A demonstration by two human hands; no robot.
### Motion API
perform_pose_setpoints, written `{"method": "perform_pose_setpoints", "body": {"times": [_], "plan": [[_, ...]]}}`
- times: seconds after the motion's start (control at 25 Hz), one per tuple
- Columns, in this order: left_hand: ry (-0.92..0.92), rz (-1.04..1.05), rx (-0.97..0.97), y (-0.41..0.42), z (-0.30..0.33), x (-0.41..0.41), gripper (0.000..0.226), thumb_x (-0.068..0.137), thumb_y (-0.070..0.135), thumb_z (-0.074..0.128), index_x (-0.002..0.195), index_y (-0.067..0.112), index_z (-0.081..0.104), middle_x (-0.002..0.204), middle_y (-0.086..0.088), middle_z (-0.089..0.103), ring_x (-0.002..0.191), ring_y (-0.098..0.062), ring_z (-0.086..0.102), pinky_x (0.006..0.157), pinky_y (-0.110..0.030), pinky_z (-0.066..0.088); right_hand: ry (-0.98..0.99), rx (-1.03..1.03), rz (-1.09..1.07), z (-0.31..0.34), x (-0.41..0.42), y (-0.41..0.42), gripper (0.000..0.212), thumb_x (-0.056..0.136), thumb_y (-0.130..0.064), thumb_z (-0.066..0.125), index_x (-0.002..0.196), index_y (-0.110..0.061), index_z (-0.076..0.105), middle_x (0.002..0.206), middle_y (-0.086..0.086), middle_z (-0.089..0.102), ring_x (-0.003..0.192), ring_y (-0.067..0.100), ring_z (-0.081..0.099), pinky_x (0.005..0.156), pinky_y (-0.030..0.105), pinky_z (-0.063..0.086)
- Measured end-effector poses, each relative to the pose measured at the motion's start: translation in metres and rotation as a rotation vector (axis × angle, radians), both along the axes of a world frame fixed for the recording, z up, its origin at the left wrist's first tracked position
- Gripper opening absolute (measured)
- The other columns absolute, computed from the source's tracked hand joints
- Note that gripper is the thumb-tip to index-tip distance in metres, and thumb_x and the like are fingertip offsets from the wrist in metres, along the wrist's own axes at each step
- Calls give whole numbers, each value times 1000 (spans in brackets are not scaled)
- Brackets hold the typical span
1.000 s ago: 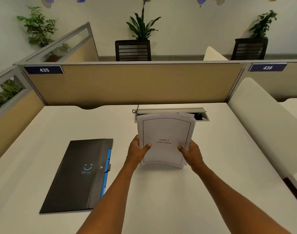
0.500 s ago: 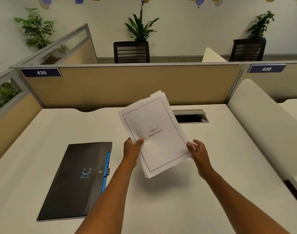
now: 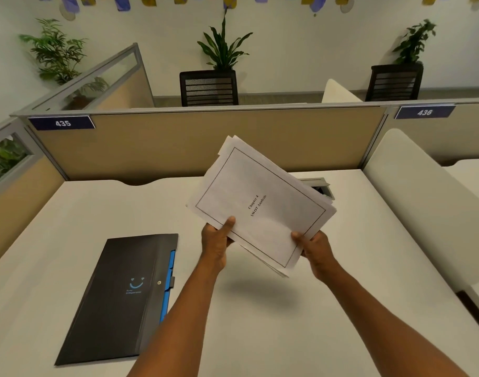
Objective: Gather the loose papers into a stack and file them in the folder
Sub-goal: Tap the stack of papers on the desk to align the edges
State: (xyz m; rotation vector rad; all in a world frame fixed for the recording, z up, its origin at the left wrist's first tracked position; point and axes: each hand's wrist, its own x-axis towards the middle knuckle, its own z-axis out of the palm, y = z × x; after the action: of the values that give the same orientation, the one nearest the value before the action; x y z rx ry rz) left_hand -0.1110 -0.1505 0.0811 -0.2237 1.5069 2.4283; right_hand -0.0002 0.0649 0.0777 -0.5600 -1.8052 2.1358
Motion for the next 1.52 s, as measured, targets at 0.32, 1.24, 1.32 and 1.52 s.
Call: {"method": "perform_pose_setpoints", "body": {"times": [0.32,1.24,1.32,1.52], "plan": [[248,-521,-430,-67,46,-49,59,66,47,81,119,29,63,112,2,73,102,-20,69,74,-31,56,-49,225,55,8,13,57,21,89,-4,67,100,-22,69,100,0,74,97,24,68,85,42,57],[161,-267,-515,-40,-62,6,41,71,14,85,101,32,63,99,8,70,94,-11,65,73,-23,53,-156,315,-209,-50,27,13,25,80,-16,79,90,-37,69,91,-8,75,88,12,70,81,38,56],[154,-292,-541,-39,-62,2,49,69,20,87,110,26,61,103,4,70,98,-17,65,77,-27,53,-158,326,-202,-51,24,9,25,82,-16,78,93,-35,68,92,-7,74,89,13,69,81,37,56],[102,-272,-558,-37,-57,-6,70,66,26,89,126,11,54,115,-9,66,108,-27,62,93,-43,53,-147,375,-195,-43,17,12,21,84,-14,75,102,-21,68,95,4,73,91,25,68,81,45,57]]}}
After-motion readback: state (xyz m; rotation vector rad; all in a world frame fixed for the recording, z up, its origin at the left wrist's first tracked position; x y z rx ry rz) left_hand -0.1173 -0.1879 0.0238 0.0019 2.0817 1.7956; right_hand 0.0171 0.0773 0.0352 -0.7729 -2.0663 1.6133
